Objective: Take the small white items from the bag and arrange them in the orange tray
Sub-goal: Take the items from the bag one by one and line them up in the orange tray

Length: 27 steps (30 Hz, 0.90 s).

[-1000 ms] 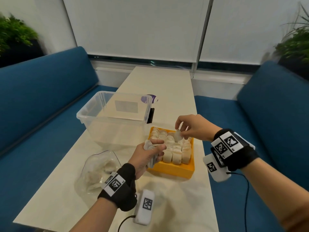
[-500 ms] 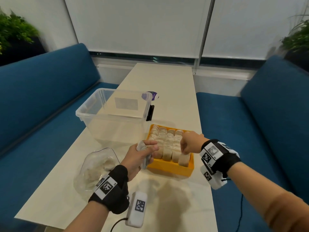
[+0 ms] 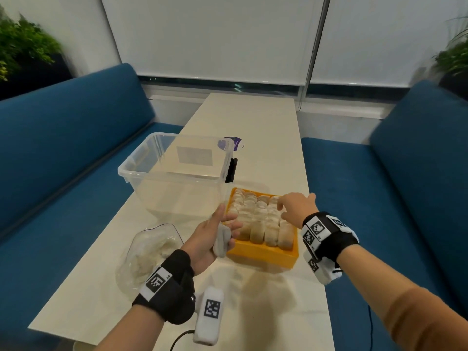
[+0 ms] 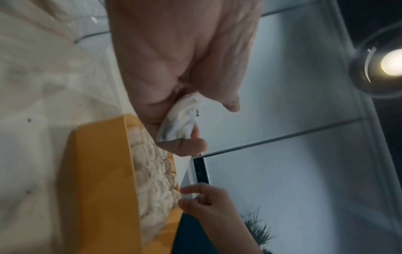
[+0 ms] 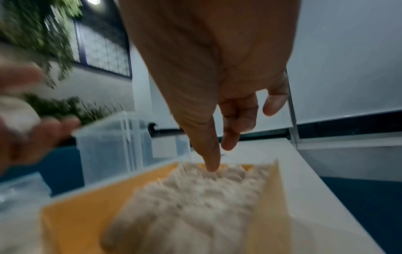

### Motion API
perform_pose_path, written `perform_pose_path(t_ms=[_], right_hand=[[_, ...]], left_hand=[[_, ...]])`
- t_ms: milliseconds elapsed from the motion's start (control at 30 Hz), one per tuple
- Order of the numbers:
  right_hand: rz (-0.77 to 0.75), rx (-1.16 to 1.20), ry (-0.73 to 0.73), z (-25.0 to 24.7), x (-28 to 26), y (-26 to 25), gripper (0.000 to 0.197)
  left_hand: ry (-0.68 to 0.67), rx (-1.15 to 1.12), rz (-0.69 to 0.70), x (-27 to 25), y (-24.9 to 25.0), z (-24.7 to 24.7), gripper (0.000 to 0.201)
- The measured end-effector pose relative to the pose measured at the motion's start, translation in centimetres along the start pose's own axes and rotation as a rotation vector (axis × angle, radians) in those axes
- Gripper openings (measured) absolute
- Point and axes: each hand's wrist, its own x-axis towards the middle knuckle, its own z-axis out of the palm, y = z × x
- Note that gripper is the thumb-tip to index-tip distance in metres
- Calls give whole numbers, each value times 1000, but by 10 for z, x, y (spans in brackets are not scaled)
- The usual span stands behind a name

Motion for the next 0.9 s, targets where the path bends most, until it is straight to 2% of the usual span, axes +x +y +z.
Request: perform_pose_path(t_ms=[133, 233, 300, 367, 400, 467, 533, 667, 767, 900], right_hand=[[-186, 291, 127, -28, -30, -21, 20], [-382, 499, 118, -40, -65, -48, 21], [-468, 531, 77, -36, -83, -63, 34], [-481, 437, 54, -29, -90, -74, 42], [-466, 400, 80, -25, -90, -76, 38], [-415, 452, 197, -24, -88, -75, 18], [-368, 543, 334, -26, -84, -68, 7], [-316, 619, 540, -28, -82, -56, 5], [-359, 566, 662, -27, -86, -57, 6], [-520, 538, 645, -24, -94, -60, 12]], left_hand=[[-47, -205, -99, 2, 7, 7, 74], [-102, -269, -125, 6, 10, 9, 83], [-138, -246, -138, 6, 14, 11, 83], [-140, -215, -145, 4, 18, 15, 78], [-144, -202, -139, 3, 20, 18, 76], [-163, -205, -123, 0, 22, 21, 71], [-197, -199, -109, -4, 24, 23, 66], [-152, -125, -124, -4, 20, 21, 62], [-174, -44, -154, -7, 21, 24, 58], [-161, 108, 71, -13, 26, 34, 24]])
